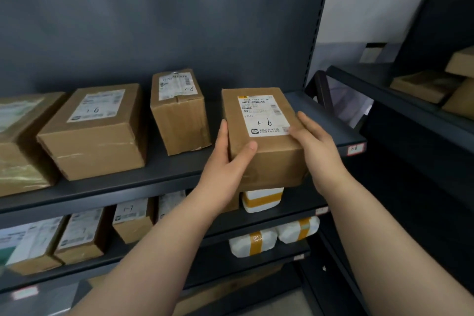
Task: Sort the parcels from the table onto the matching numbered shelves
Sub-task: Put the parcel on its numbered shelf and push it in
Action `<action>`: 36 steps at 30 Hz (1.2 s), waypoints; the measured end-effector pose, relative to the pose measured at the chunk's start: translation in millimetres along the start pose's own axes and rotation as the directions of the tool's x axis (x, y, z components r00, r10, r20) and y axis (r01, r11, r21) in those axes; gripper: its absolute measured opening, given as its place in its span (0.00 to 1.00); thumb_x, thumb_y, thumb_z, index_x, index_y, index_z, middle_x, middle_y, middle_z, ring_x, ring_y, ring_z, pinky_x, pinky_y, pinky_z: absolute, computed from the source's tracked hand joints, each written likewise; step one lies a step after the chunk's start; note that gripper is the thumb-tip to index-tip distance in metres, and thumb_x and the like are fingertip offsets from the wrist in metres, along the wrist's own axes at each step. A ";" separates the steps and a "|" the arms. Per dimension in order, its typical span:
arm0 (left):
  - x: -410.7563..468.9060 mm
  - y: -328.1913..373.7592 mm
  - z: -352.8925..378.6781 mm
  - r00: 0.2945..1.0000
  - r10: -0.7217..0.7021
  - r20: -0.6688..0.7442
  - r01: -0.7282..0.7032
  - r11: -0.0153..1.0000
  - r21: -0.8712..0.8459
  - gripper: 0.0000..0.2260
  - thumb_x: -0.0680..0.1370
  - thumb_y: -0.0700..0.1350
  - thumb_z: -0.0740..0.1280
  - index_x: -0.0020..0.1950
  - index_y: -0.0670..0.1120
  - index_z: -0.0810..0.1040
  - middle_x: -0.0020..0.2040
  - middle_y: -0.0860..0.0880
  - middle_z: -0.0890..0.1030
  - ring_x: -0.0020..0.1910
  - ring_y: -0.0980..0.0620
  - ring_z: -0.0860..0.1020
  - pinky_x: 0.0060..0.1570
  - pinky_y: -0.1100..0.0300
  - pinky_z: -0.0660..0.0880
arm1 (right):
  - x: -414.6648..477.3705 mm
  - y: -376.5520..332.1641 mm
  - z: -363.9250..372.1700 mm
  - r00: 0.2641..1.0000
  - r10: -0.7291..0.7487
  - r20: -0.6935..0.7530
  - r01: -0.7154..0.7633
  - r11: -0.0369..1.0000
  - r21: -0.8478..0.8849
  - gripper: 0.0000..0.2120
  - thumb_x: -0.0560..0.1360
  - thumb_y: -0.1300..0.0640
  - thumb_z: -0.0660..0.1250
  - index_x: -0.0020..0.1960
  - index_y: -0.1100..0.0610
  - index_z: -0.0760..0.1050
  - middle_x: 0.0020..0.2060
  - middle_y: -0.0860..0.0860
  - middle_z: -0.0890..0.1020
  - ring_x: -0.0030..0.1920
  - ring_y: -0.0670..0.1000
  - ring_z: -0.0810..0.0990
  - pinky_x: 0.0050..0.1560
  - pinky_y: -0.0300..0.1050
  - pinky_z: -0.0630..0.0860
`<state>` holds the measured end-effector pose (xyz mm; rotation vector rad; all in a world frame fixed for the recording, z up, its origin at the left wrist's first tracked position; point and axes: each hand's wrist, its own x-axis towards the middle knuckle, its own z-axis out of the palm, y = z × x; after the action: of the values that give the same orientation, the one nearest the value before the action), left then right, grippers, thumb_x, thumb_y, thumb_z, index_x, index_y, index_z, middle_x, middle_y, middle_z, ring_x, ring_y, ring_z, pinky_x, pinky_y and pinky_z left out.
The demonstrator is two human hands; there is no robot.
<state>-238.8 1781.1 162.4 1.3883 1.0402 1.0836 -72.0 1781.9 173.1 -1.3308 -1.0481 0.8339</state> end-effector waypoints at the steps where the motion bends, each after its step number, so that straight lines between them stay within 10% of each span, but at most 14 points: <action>1: 4.6 -0.9 2.7 1.000 0.009 -0.001 -0.009 1.000 0.023 0.35 0.78 0.54 0.64 0.78 0.60 0.46 0.53 0.72 0.68 0.50 0.72 0.70 0.43 0.74 0.69 | 6.7 1.8 -2.0 1.000 0.001 0.004 -0.001 1.000 -0.002 0.24 0.79 0.54 0.64 0.74 0.48 0.66 0.59 0.41 0.69 0.58 0.42 0.70 0.53 0.35 0.67; 5: 18.5 -0.8 10.8 0.996 0.067 -0.066 -0.056 0.986 0.159 0.35 0.77 0.58 0.62 0.78 0.60 0.45 0.67 0.63 0.68 0.60 0.67 0.70 0.52 0.73 0.69 | 31.1 2.6 -7.0 0.996 -0.009 0.092 0.012 1.000 -0.028 0.24 0.80 0.50 0.62 0.75 0.44 0.63 0.66 0.40 0.68 0.63 0.42 0.67 0.58 0.37 0.64; 9: 25.6 5.3 9.6 0.958 0.237 -0.163 -0.107 0.820 0.563 0.36 0.73 0.69 0.55 0.76 0.62 0.42 0.79 0.57 0.51 0.77 0.57 0.49 0.76 0.50 0.53 | 47.0 2.0 -18.4 0.971 -0.157 0.178 0.199 0.947 -0.251 0.26 0.80 0.47 0.58 0.76 0.41 0.55 0.75 0.41 0.60 0.73 0.40 0.58 0.71 0.41 0.56; 12: 26.1 15.1 11.6 0.863 0.502 -0.050 -0.159 0.365 0.917 0.29 0.78 0.65 0.49 0.76 0.60 0.45 0.79 0.51 0.52 0.78 0.52 0.45 0.75 0.51 0.47 | 47.6 0.6 -28.0 0.825 -0.448 0.344 0.563 0.617 -0.550 0.29 0.77 0.38 0.51 0.76 0.40 0.49 0.77 0.43 0.52 0.77 0.44 0.48 0.76 0.53 0.50; 16: 29.2 6.7 25.8 0.849 0.519 0.094 -0.193 0.139 0.971 0.25 0.82 0.60 0.45 0.77 0.51 0.56 0.77 0.46 0.61 0.77 0.47 0.53 0.73 0.44 0.51 | 46.7 10.5 -24.5 0.636 -0.521 0.569 0.748 0.235 -0.621 0.29 0.80 0.38 0.44 0.77 0.49 0.50 0.77 0.48 0.54 0.78 0.48 0.48 0.74 0.52 0.48; 36: 112.2 -2.2 17.7 0.874 0.481 0.066 -0.014 -0.110 0.994 0.25 0.82 0.58 0.45 0.75 0.49 0.64 0.75 0.43 0.64 0.76 0.43 0.57 0.75 0.44 0.48 | 132.1 25.5 8.2 0.666 -0.507 0.548 0.696 0.158 -0.700 0.31 0.79 0.38 0.47 0.77 0.54 0.56 0.76 0.54 0.61 0.76 0.54 0.56 0.73 0.57 0.56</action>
<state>-197.5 1886.8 167.4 2.8307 2.1615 0.6468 -32.4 1910.3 163.1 -1.4132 -2.1886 -0.3830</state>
